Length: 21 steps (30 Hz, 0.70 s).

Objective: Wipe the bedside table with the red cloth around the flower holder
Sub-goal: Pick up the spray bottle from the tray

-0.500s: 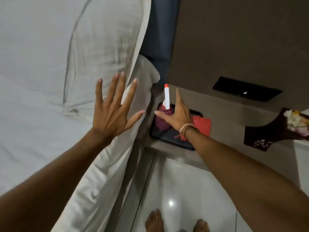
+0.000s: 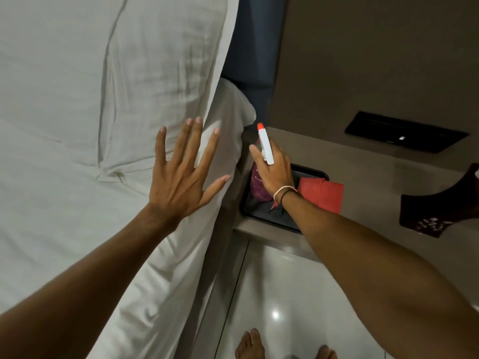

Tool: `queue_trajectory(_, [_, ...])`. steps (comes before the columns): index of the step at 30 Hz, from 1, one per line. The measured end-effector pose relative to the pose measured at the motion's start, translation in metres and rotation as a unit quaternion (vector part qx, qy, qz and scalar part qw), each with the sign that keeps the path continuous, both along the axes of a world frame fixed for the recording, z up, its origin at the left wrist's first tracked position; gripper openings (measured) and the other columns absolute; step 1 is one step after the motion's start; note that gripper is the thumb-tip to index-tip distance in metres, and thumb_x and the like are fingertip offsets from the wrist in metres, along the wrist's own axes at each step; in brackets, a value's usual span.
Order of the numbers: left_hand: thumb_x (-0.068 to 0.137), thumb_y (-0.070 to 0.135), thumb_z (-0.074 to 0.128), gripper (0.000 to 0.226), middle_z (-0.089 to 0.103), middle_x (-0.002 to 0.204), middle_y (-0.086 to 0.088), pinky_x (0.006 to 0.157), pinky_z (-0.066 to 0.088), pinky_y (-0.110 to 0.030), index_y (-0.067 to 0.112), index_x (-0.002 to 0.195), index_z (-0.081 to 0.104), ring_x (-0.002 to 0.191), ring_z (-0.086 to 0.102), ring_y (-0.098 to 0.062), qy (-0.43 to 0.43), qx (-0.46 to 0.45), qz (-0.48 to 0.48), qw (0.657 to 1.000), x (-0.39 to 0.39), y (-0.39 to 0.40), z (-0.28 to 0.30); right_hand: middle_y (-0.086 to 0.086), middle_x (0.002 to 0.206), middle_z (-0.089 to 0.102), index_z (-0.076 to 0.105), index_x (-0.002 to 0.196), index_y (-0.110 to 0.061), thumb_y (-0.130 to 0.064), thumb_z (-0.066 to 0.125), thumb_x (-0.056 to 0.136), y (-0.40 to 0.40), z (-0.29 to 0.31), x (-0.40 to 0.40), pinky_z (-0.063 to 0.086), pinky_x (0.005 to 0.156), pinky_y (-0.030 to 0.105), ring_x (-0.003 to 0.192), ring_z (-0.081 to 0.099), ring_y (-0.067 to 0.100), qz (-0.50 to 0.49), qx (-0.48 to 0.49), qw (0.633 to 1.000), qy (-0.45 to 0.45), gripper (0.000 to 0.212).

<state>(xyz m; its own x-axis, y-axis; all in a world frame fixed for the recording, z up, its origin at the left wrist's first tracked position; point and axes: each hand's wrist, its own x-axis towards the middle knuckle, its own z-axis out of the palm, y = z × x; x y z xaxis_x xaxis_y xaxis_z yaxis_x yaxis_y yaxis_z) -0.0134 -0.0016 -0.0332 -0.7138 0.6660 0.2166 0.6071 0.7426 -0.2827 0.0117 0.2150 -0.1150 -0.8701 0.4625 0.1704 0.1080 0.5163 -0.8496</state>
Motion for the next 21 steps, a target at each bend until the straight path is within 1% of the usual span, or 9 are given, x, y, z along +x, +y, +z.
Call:
queue_trajectory(3, [0.099, 0.074, 0.013, 0.087, 0.009, 0.173, -0.019, 0.126, 0.013, -0.066, 0.019, 0.167, 0.007, 0.161, 0.009, -0.034, -0.005, 0.002, -0.002, 1.0, -0.002, 0.004, 0.001, -0.009, 0.066, 0.048, 0.064, 0.1, -0.008, -0.036, 0.058, 0.1, 0.0, 0.007, 0.0, 0.041, 0.063, 0.023, 0.065, 0.052, 0.012, -0.033, -0.045, 0.998, 0.024, 0.029])
queue_trajectory(7, [0.1, 0.072, 0.012, 0.086, 0.006, 0.174, -0.019, 0.126, 0.01, -0.066, 0.019, 0.167, 0.003, 0.162, 0.007, -0.033, -0.027, 0.011, 0.0, 1.0, 0.005, 0.014, 0.0, -0.011, 0.069, 0.055, 0.065, 0.098, -0.013, -0.044, 0.058, 0.097, 0.007, 0.043, 0.031, 0.037, 0.062, 0.002, 0.062, 0.055, -0.006, -0.104, -0.096, 0.986, 0.084, 0.032])
queue_trajectory(9, [0.1, 0.071, 0.014, 0.085, 0.006, 0.174, -0.02, 0.126, 0.011, -0.067, 0.019, 0.166, 0.002, 0.162, 0.007, -0.034, -0.046, 0.015, -0.006, 0.999, 0.014, 0.031, -0.002, 0.003, 0.091, 0.073, 0.063, 0.124, -0.006, -0.042, 0.057, 0.098, 0.018, 0.06, 0.062, 0.048, 0.074, 0.008, 0.077, 0.067, 0.001, -0.133, -0.111, 0.977, 0.122, 0.045])
queue_trajectory(11, [0.1, 0.071, 0.013, 0.085, 0.006, 0.174, -0.02, 0.125, 0.01, -0.068, 0.019, 0.166, 0.002, 0.162, 0.006, -0.034, -0.072, 0.022, -0.023, 0.997, 0.028, 0.056, -0.007, 0.007, 0.128, 0.07, 0.05, 0.143, -0.005, -0.042, 0.054, 0.099, 0.031, 0.071, 0.102, 0.057, 0.09, 0.025, 0.102, 0.074, 0.024, -0.166, -0.114, 0.967, 0.158, 0.058])
queue_trajectory(12, [0.099, 0.071, 0.011, 0.086, 0.007, 0.174, -0.02, 0.126, 0.009, -0.068, 0.019, 0.166, 0.002, 0.162, 0.006, -0.034, -0.081, 0.021, -0.028, 0.996, 0.034, 0.064, -0.009, 0.004, 0.133, 0.066, 0.05, 0.143, -0.004, -0.044, 0.053, 0.098, 0.031, 0.073, 0.117, 0.057, 0.094, 0.03, 0.108, 0.073, 0.028, -0.186, -0.12, 0.96, 0.173, 0.06])
queue_trajectory(14, [0.097, 0.072, 0.008, 0.088, 0.006, 0.174, -0.019, 0.126, 0.007, -0.068, 0.018, 0.167, 0.004, 0.162, 0.007, -0.034, -0.1, 0.019, -0.055, 0.993, 0.056, 0.094, -0.018, 0.001, 0.126, 0.068, 0.056, 0.134, -0.001, -0.038, 0.053, 0.097, 0.041, 0.072, 0.162, 0.056, 0.097, 0.028, 0.112, 0.07, 0.019, -0.234, -0.118, 0.949, 0.176, 0.052])
queue_trajectory(16, [0.098, 0.072, 0.011, 0.088, 0.008, 0.173, -0.02, 0.125, 0.009, -0.069, 0.017, 0.166, 0.005, 0.161, 0.009, -0.035, -0.109, 0.01, -0.1, 0.989, 0.082, 0.125, -0.03, -0.005, 0.11, 0.071, 0.062, 0.121, -0.014, -0.037, 0.051, 0.098, 0.053, 0.054, 0.209, 0.056, 0.091, 0.024, 0.104, 0.068, 0.001, -0.282, -0.099, 0.942, 0.15, 0.034])
queue_trajectory(19, [0.101, 0.069, 0.02, 0.084, 0.017, 0.171, -0.022, 0.122, 0.017, -0.071, 0.016, 0.166, 0.012, 0.16, 0.017, -0.038, -0.1, -0.002, -0.158, 0.982, 0.121, 0.169, -0.051, 0.006, 0.094, 0.075, 0.07, 0.112, -0.006, -0.05, 0.047, 0.1, 0.075, 0.018, 0.28, 0.059, 0.08, 0.032, 0.09, 0.072, 0.015, -0.355, -0.06, 0.929, 0.085, 0.052])
queue_trajectory(21, [0.1, 0.071, 0.021, 0.086, 0.016, 0.172, -0.021, 0.123, 0.016, -0.07, 0.016, 0.166, 0.012, 0.16, 0.016, -0.037, -0.107, -0.006, -0.188, 0.976, 0.143, 0.192, -0.063, 0.006, 0.074, 0.069, 0.071, 0.096, -0.001, -0.048, 0.047, 0.099, 0.09, -0.002, 0.319, 0.055, 0.063, 0.032, 0.067, 0.067, 0.019, -0.399, -0.031, 0.915, 0.046, 0.053])
